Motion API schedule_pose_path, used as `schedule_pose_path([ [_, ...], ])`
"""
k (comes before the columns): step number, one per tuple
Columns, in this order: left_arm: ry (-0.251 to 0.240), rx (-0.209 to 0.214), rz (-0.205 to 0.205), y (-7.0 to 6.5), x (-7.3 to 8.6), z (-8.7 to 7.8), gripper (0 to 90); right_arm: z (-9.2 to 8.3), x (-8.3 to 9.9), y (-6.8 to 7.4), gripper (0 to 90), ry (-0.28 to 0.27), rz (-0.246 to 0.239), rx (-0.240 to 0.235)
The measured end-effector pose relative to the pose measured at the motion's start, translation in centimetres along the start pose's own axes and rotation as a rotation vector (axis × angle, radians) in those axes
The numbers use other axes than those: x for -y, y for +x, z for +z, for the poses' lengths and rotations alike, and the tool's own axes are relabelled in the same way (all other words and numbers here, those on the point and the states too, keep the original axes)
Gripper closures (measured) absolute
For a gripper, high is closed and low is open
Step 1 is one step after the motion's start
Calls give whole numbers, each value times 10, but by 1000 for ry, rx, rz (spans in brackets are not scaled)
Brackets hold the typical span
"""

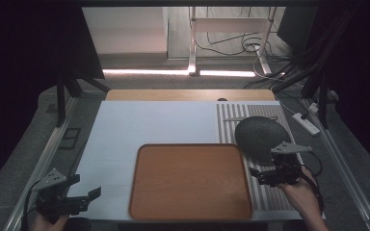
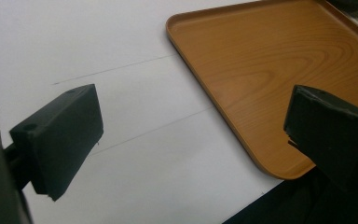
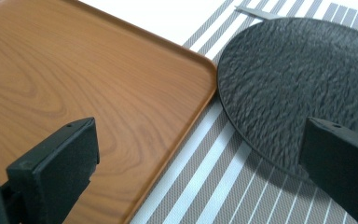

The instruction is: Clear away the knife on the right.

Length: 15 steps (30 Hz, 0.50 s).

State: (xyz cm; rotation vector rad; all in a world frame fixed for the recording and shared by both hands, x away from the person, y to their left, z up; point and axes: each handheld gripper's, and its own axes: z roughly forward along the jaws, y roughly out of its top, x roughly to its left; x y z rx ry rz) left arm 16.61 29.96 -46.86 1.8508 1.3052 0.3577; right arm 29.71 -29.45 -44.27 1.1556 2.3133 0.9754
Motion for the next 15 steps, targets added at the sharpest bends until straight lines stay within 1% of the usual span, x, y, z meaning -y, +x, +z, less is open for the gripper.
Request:
schedule_pose_path([
  [3,1,1,0,0,0,0,45,4,-3,-1,0,-4,-7,0],
  [5,2,1,0,0,0,0,45,11,-8,-3,0,2,-19,7],
  [8,1,0,0,0,0,0,45,19,-13,-6,0,12,-11,7],
  [9,2,-1,1,0,0,0,45,19,-13,-6,0,12,-11,7],
  [10,3,-2,2,-1,0,1,45,24,-15,-9,0,26,-6,10],
  [13,8,-7,9,-1,-1,1,45,31,-18,-12,0,32,-1,20],
  [15,9,-8,10,-1,-1,1,45,37,-21,-16,0,31,7,16],
])
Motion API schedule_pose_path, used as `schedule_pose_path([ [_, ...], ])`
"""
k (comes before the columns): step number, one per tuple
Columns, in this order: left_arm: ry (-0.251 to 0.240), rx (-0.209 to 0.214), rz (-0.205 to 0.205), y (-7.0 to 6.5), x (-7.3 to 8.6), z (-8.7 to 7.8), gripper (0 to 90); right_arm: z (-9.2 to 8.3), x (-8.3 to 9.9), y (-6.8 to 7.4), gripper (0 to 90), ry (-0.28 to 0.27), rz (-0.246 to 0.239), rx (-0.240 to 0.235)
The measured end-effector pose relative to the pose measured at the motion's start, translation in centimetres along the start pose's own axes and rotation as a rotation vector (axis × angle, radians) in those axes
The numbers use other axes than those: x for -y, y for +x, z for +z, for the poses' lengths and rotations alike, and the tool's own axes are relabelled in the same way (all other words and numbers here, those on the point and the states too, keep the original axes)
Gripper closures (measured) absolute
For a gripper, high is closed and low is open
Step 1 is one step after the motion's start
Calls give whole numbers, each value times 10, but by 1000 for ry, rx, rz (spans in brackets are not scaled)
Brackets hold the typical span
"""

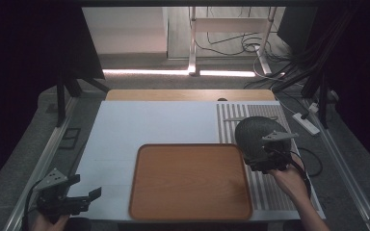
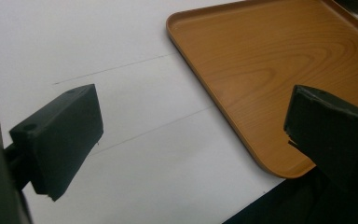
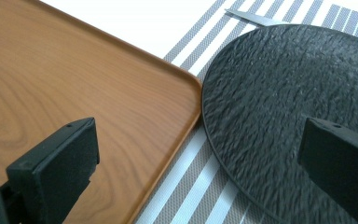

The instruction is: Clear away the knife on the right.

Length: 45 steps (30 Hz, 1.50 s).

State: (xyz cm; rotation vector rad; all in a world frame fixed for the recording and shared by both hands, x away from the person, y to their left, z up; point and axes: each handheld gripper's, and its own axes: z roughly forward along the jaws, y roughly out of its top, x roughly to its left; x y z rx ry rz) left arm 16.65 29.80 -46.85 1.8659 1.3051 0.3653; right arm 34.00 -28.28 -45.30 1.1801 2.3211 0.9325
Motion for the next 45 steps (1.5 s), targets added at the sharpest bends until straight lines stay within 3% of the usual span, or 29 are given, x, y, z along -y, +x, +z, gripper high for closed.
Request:
schedule_pose_path([
  [5,2,-1,2,0,0,0,45,9,-7,-5,0,1,-5,-6],
  [6,4,-2,4,-1,0,1,44,13,-10,-6,0,41,-1,-2],
  [11,5,-4,6,-1,0,1,45,27,-17,-11,0,78,14,1],
  [19,4,-1,4,0,0,1,44,43,-33,-16,0,100,20,38],
  [26,4,1,1,0,0,1,44,56,-43,-21,0,120,29,44],
  [40,5,4,-3,0,0,1,44,91,-67,-45,0,151,53,57],
  [45,6,5,-3,0,0,1,44,101,-72,-49,22,176,22,76],
])
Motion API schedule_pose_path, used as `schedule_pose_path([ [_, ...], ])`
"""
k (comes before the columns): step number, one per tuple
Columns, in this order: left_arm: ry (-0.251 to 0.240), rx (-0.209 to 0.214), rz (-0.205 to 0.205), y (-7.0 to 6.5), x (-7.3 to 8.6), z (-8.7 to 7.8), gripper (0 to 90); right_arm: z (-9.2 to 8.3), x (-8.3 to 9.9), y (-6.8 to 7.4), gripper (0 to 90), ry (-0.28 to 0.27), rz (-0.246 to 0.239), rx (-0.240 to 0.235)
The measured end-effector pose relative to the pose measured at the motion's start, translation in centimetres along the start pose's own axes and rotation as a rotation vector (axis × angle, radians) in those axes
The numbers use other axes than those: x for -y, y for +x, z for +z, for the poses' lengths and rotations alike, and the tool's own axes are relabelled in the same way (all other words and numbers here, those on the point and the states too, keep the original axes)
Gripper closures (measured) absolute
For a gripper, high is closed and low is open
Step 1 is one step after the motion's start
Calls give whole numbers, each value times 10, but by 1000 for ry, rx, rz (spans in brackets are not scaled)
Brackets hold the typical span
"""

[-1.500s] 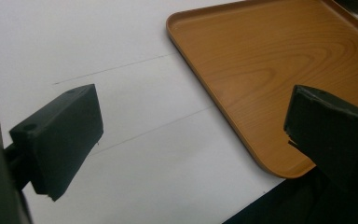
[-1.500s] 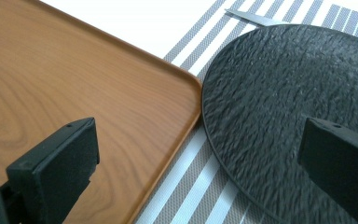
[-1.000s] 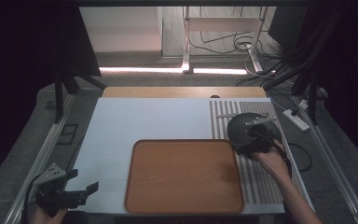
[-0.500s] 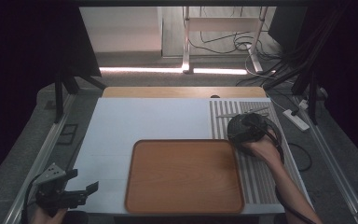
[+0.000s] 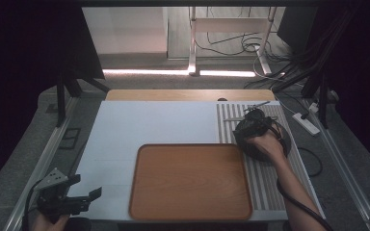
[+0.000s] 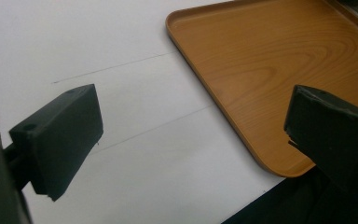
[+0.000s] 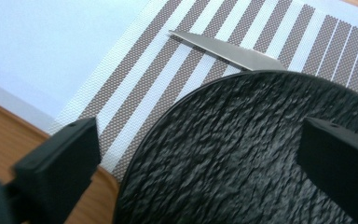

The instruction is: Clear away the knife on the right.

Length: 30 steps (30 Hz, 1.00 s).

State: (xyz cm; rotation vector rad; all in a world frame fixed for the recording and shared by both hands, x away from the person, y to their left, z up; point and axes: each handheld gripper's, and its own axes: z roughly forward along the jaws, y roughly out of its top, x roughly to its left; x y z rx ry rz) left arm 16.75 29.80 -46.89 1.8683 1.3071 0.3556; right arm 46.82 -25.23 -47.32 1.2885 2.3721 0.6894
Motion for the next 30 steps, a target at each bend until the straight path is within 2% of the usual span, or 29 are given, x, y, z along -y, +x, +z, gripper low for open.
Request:
schedule_pose_path([
  [2,0,0,0,0,0,0,44,1,-3,-2,121,2,-11,-7],
  [6,0,0,-1,0,0,0,44,3,-8,-8,403,11,-25,-50],
  [7,0,1,-1,0,0,0,44,3,-8,-8,403,11,-25,-50],
  [8,1,0,-1,0,0,0,44,5,-11,-10,557,12,-43,-61],
  [9,1,0,-1,0,0,0,44,5,-11,-10,557,12,-43,-61],
  [10,1,0,-1,0,0,0,44,7,-15,-13,659,25,-43,-105],
  [11,1,1,-2,0,0,0,44,7,-15,-13,659,25,-43,-105],
  [12,2,1,-4,0,0,0,44,9,-19,-15,785,24,-62,-115],
  [14,1,2,-4,0,0,0,44,12,-23,-16,876,16,-78,-121],
  [17,2,3,-5,1,0,0,44,18,-31,-18,899,18,-105,-135],
  [20,2,4,-5,1,0,0,44,24,-36,-19,899,24,-117,-129],
  [21,1,3,-5,1,0,0,44,35,-42,-20,899,26,-122,-141],
  [23,2,4,-5,1,0,0,44,39,-43,-21,899,30,-127,-144],
  [24,2,5,-6,1,0,0,44,49,-46,-22,900,45,-129,-151],
  [25,2,5,-6,1,0,0,44,49,-46,-22,900,45,-129,-151],
  [27,2,6,-6,1,0,0,44,62,-49,-24,900,73,-127,-161],
  [29,2,6,-6,1,0,0,45,66,-49,-25,900,79,-127,-163],
  [30,2,5,-6,1,0,0,45,75,-50,-29,900,105,-133,-154],
])
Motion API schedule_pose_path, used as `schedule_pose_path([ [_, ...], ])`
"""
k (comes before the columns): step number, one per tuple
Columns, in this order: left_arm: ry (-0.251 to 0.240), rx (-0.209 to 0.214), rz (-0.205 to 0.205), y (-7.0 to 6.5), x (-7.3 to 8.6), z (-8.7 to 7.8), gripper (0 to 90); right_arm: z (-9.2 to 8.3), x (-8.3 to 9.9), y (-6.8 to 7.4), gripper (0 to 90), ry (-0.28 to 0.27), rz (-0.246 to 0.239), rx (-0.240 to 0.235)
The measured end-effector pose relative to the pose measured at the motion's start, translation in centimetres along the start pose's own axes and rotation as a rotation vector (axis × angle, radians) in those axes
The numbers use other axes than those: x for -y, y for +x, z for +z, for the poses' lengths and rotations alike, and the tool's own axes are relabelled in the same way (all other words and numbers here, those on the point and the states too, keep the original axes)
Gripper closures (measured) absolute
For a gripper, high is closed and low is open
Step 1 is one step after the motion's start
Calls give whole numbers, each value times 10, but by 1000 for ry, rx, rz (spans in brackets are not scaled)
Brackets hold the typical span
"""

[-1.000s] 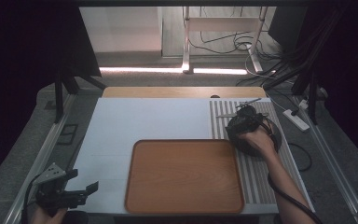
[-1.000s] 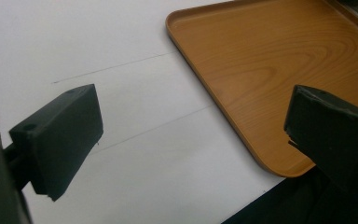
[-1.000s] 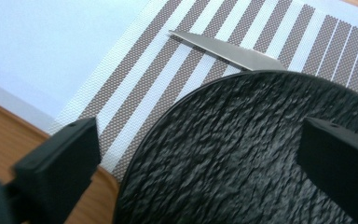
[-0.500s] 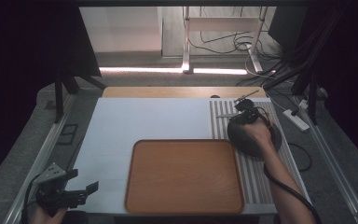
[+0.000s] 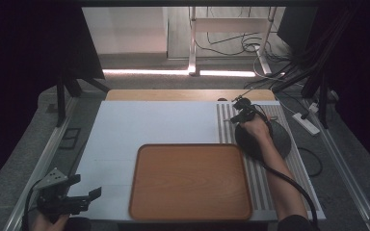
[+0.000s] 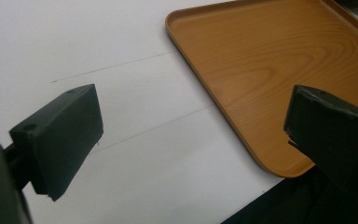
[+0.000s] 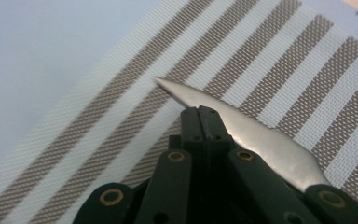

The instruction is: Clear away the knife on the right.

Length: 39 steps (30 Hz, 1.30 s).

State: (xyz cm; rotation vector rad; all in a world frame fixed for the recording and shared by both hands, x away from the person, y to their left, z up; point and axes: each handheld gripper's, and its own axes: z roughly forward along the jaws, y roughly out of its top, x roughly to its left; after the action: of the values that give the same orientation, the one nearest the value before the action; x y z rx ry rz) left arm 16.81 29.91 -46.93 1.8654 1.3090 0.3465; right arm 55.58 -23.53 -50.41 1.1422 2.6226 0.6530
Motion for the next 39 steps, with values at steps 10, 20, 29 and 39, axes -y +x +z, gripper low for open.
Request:
schedule_pose_path([
  [10,3,-2,-2,0,0,0,45,1,7,-36,900,-43,103,55],
  [20,8,-4,-1,0,-1,1,46,-11,21,-69,900,-15,179,184],
  [29,9,-4,0,0,-1,1,47,-31,31,-86,777,-105,281,203],
  [39,12,-5,0,-1,-1,2,48,-26,32,-93,403,-32,318,268],
])
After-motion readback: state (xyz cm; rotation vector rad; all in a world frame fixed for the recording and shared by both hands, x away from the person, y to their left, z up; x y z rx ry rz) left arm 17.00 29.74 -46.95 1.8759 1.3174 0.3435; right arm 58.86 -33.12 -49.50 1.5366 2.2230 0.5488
